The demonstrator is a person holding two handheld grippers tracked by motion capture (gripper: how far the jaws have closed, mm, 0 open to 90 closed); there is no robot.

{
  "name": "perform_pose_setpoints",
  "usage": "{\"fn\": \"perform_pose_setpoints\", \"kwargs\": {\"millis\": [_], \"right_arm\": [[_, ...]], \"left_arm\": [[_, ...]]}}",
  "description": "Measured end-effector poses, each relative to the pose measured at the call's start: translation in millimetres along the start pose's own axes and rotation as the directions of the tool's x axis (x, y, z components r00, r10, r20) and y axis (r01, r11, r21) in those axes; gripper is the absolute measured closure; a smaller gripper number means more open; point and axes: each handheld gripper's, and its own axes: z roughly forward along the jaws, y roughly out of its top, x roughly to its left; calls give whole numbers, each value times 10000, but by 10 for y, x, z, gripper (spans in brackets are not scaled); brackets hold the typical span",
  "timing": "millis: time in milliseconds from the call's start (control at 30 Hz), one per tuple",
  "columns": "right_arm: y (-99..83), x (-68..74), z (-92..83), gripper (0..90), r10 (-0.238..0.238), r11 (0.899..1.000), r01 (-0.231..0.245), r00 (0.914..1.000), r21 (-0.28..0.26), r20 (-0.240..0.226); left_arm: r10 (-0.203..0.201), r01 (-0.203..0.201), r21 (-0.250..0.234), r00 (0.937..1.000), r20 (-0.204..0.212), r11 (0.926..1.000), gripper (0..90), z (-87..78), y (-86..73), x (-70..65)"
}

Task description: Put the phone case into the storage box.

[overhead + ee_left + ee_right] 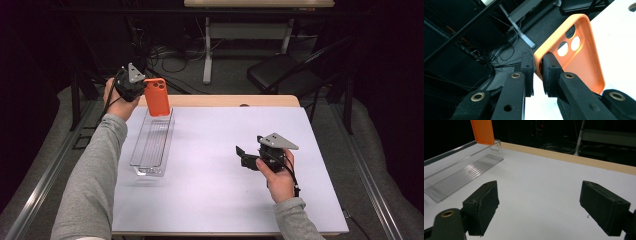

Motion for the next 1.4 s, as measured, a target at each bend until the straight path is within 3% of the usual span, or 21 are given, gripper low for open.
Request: {"fn": "perform_pose_setpoints", "kwargs": {"millis": [533,833,1400], "right_arm": [[5,7,-37,152,-5,9999,6,10000,-133,90],[3,28,-46,152,-107,9998,108,9999,-151,99],[5,39,-51,152,-198,9996,199,9998,-182,73]], "left_arm": [[511,-511,133,9987,-46,9986,810,147,-20,-112],[294,-293,101,9996,-26,9995,810,199,-144,-140],[711,-709,271,9975,-58,9971,810,293,-149,-230]]}}
